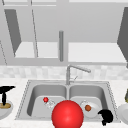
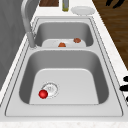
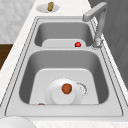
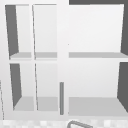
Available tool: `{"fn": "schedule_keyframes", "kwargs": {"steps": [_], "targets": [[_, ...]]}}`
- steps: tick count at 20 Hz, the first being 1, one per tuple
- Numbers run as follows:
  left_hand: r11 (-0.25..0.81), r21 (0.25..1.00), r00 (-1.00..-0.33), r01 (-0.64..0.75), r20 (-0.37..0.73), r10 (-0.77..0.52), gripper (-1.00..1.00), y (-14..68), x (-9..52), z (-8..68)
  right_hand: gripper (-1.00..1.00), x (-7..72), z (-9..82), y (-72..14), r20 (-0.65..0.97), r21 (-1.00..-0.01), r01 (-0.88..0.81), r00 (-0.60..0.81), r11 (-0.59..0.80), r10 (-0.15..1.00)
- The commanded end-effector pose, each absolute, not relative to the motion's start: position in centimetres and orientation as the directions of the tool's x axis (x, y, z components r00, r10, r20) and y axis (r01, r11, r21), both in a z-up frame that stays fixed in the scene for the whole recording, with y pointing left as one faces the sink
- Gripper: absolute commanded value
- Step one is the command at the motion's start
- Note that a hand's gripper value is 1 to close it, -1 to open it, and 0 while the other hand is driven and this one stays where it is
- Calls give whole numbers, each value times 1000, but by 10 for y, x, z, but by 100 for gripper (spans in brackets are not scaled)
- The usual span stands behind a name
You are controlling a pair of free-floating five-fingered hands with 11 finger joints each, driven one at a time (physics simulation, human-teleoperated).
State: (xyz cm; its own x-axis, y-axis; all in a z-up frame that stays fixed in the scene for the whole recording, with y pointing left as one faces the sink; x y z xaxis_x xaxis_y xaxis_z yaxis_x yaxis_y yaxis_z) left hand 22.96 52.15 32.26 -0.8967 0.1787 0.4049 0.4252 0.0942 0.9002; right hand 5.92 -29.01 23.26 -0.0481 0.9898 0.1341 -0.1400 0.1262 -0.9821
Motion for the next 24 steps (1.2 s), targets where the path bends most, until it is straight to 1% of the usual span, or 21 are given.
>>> {"fn": "schedule_keyframes", "kwargs": {"steps": [1,4,6,7,8,10,14,15,19,24], "targets": [[-36,927,-902,374,372,220,-100,522,230,325,0,59,233,-290,134,-982,-140,-48,126,990],[-33,929,-904,368,366,220,-100,523,230,332,0,59,233,-290,134,-982,-140,-48,126,990],[-25,920,-898,391,387,210,-100,521,229,342,0,59,233,-290,134,-982,-140,-48,126,990],[30,914,-903,405,394,171,-100,505,216,343,0,59,233,-290,134,-982,-140,-48,126,990],[28,919,-906,394,383,177,-100,509,215,334,0,59,233,-290,134,-982,-140,-48,126,990],[81,906,-902,416,400,164,-100,517,222,336,0,59,233,-290,134,-982,-140,-48,126,990],[82,901,-897,427,410,165,-100,514,216,331,0,59,233,-290,134,-982,-140,-48,126,990],[53,898,-893,436,425,152,-100,504,215,336,0,59,233,-290,134,-982,-140,-48,126,990],[-29,908,-902,417,418,105,-100,489,208,335,0,59,233,-290,134,-982,-140,-48,126,990],[-95,913,-912,396,403,73,-100,474,204,342,0,59,233,-290,134,-982,-140,-48,126,990]]}}
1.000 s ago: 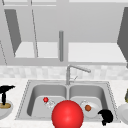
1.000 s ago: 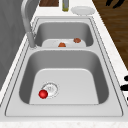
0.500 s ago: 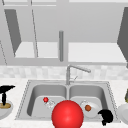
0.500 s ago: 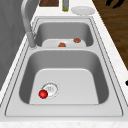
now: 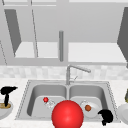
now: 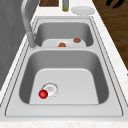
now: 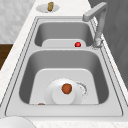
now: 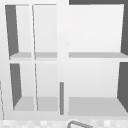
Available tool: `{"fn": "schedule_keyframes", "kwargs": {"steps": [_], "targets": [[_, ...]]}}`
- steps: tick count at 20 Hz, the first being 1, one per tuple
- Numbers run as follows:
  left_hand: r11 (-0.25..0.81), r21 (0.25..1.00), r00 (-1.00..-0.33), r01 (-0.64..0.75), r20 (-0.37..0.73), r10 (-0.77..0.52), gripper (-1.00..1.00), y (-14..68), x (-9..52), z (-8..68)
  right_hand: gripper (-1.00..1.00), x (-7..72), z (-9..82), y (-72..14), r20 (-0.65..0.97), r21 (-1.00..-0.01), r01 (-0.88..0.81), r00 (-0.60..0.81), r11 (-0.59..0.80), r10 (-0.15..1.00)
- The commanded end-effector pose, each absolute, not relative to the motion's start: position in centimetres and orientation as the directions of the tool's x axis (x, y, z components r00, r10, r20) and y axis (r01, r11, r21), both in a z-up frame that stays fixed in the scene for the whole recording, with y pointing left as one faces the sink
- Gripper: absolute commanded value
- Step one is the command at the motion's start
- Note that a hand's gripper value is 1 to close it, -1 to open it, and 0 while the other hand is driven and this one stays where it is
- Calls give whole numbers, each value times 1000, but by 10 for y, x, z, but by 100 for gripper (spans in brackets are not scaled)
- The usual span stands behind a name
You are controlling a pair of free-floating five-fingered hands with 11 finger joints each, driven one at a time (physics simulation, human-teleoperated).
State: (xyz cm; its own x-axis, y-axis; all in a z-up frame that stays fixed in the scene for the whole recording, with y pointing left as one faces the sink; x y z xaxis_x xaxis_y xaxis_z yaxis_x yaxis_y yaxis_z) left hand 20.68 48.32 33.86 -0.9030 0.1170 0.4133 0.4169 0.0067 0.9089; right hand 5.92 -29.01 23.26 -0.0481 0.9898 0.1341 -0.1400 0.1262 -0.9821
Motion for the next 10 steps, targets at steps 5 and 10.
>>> {"fn": "schedule_keyframes", "kwargs": {"steps": [5,10], "targets": [[-156,910,-918,384,395,41,-100,459,200,347,0,59,233,-290,134,-982,-140,-48,126,990],[-218,897,-919,384,395,8,-100,444,195,353,0,59,233,-290,134,-982,-140,-48,126,990]]}}
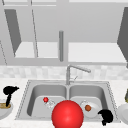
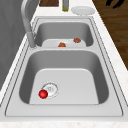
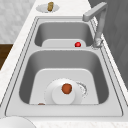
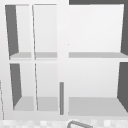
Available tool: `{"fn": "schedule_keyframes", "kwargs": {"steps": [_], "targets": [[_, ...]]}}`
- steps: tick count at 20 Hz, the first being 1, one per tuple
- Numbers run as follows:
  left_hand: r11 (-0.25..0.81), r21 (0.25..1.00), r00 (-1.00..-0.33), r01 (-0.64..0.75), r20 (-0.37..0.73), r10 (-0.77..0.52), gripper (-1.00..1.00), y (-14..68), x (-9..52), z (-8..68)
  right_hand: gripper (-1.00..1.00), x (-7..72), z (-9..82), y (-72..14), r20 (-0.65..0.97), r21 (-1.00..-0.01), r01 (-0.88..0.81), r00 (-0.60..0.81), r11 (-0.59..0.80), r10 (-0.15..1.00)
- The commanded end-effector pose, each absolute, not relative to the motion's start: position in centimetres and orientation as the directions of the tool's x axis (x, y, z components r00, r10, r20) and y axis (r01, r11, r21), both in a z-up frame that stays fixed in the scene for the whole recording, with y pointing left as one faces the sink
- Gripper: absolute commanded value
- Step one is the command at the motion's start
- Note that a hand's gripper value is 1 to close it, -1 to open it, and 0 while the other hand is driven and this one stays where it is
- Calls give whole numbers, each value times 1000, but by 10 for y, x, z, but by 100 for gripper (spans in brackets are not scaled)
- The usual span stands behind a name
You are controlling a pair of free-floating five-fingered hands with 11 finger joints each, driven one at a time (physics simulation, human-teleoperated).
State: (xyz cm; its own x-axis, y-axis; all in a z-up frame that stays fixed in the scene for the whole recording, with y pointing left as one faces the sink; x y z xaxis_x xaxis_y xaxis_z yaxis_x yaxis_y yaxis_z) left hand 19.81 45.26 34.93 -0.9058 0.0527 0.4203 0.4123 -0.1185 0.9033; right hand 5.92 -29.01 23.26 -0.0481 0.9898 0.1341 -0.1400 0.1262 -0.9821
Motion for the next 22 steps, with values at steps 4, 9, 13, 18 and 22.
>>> {"fn": "schedule_keyframes", "kwargs": {"steps": [4,9,13,18,22], "targets": [[-268,886,-922,378,388,-17,-100,432,191,358,0,59,233,-290,134,-982,-140,-48,126,990],[-317,868,-919,383,391,-39,-100,416,181,373,0,59,233,-290,134,-982,-140,-48,126,990],[-353,864,-929,359,368,-45,-100,404,180,383,0,59,233,-290,134,-982,-140,-48,126,990],[-366,861,-931,353,363,-46,-100,387,174,401,0,59,233,-290,134,-982,-140,-48,126,990],[-366,862,-932,350,359,-47,-100,373,171,418,0,59,233,-290,134,-982,-140,-48,126,990]]}}
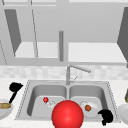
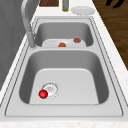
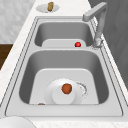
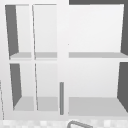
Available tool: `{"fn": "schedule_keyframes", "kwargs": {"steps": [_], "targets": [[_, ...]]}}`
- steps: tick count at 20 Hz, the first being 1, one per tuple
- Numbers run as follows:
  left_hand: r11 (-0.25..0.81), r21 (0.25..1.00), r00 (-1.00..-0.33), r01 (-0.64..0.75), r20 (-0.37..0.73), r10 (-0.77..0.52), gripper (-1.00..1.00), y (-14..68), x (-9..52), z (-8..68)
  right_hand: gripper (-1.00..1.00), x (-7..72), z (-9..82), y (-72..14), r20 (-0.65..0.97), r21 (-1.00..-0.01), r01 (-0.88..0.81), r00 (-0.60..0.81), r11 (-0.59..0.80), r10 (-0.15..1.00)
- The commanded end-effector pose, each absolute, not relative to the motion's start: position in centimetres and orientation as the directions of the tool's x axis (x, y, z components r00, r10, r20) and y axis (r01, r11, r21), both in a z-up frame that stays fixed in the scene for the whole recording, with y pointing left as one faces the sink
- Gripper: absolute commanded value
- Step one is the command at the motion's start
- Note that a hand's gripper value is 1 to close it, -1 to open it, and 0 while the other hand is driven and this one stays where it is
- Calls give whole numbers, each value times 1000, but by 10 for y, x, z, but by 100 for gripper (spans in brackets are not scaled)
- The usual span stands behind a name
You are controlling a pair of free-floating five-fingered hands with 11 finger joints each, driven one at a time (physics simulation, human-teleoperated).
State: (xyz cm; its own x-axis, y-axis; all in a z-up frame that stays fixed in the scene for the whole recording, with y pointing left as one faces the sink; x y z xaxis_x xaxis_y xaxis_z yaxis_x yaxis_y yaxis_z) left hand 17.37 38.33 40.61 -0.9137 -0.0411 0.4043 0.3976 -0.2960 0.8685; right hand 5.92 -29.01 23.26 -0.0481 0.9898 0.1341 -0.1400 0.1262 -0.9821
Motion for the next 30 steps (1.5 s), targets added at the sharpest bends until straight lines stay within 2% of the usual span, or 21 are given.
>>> {"fn": "schedule_keyframes", "kwargs": {"steps": [1,10,12,17,19,30], "targets": [[-367,861,-932,352,360,-48,-100,369,169,423,0,59,233,-290,134,-982,-140,-48,126,990],[-372,851,-923,370,384,-41,-100,332,155,451,0,59,233,-290,134,-982,-140,-48,126,990],[-320,868,-920,380,391,-32,-100,341,160,451,0,59,233,-290,134,-982,-140,-48,126,990],[-279,859,-897,430,442,-23,-100,321,149,448,0,59,233,-290,134,-982,-140,-48,126,990],[-206,883,-902,422,431,1,-100,317,140,451,0,59,233,-290,134,-982,-140,-48,126,990],[-41,907,-907,418,420,23,-100,299,125,459,0,59,233,-290,134,-982,-140,-48,126,990]]}}
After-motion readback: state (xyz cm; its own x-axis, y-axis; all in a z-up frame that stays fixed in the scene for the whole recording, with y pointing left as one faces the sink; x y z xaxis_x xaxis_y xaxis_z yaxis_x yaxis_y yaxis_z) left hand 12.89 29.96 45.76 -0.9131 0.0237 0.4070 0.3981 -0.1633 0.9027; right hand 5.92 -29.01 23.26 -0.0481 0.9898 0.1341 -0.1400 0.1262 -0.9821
